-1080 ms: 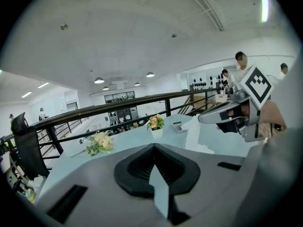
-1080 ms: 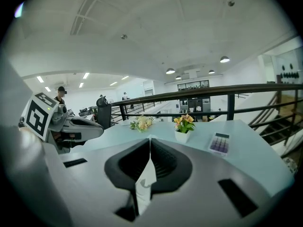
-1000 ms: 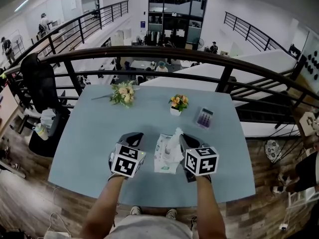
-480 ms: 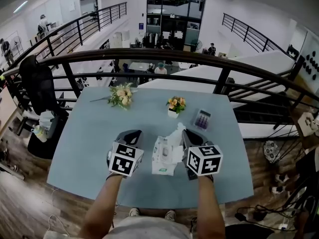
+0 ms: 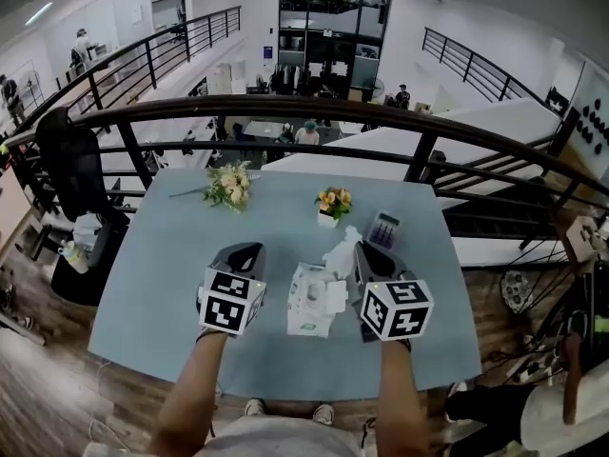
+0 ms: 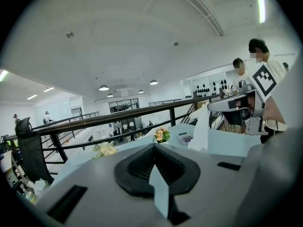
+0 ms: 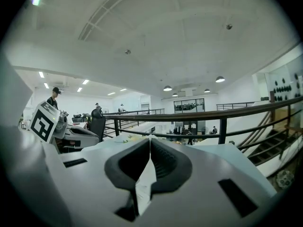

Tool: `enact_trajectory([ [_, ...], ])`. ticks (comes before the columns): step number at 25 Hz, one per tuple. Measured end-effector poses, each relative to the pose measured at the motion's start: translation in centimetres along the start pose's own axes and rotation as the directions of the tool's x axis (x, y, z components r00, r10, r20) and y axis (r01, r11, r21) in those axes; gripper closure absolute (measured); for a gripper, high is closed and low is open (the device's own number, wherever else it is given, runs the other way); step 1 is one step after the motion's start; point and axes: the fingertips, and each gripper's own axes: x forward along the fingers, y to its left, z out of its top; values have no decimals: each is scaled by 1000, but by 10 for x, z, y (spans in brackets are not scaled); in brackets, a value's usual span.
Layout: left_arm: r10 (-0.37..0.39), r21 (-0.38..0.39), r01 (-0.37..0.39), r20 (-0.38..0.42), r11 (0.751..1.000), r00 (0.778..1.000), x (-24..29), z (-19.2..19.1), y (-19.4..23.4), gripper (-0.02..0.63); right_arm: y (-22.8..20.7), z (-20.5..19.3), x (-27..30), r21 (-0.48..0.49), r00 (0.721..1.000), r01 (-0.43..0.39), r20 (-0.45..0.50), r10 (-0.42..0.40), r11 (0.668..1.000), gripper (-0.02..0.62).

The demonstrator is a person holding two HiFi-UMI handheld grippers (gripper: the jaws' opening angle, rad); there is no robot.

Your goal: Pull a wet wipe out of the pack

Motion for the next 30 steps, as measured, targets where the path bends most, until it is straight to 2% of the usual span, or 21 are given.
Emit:
enact_trajectory([
  [6,18,-17,-18,18,1000,1000,-5,4,9,611,-3,8,-4,-12,1000,14,28,-14,1000,583],
  [16,34,-54,-32,23,998,999,-11,1,17,611,-1,4,-6,-16,1000,21,21,-21,1000,584],
  [30,39,-56,-38,20,998,999,-11,-1,21,611,-1,1,-5,-12,1000,19,15,-19,1000,584],
])
